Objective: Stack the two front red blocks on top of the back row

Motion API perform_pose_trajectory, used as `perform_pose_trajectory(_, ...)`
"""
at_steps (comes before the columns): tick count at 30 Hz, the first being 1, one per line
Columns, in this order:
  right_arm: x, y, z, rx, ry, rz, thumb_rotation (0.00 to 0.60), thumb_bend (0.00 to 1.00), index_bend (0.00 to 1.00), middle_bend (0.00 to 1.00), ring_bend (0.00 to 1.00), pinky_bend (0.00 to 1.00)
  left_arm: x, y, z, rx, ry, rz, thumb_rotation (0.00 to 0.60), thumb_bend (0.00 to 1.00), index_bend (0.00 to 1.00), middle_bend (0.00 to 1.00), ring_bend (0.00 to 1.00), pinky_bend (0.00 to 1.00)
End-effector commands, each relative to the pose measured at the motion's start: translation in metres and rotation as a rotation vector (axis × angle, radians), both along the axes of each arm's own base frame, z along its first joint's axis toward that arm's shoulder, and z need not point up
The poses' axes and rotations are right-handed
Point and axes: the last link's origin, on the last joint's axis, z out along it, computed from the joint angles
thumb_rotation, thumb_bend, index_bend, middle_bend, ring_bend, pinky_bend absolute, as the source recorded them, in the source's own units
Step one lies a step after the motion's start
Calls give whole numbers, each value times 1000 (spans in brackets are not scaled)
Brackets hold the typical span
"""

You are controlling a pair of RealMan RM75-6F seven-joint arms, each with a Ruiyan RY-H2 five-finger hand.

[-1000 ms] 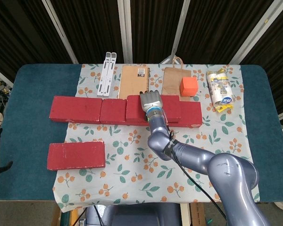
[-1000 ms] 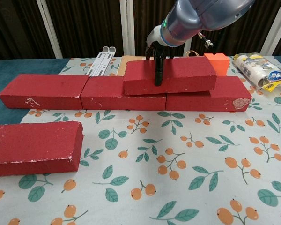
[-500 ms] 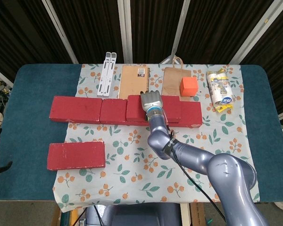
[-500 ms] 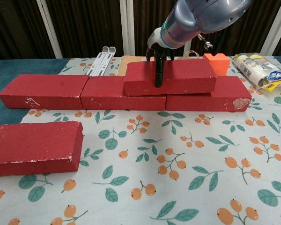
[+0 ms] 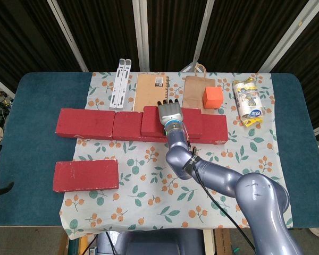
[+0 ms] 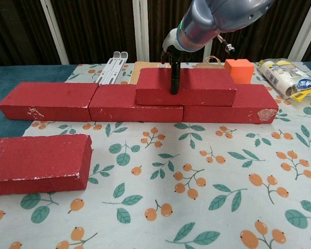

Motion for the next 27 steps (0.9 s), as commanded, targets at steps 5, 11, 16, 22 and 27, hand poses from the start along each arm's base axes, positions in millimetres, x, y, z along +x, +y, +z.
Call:
perform_pose_trajectory(5,2,1,0,3,2,3,600,2,1,73,65,64,-1,0,0,1,0,2,600,16,11,0,0,63)
perform_pose_trajectory(11,11,9,12,18,15,18,600,2,0,39,28,31,-1,1,1,3,-1,4,600,16,11,0,0,63)
perform_pose_trajectory(16,21,20,41,33,-16,35,600,2,0,26,15,17,-3,0,5,18,-4,8,600,16,11,0,0,63)
perform_pose_trajectory(22,4,27,115,-80,-155,86,600,2,0,10,3,0,-5,0,9,30,-14,4,600,16,11,0,0,63)
perform_pose_trajectory(27,-54,39,176,-213,-377,86,600,2,0,9,1,0,-2,-2,8,18,-29,-11,600,16,10,0,0,63)
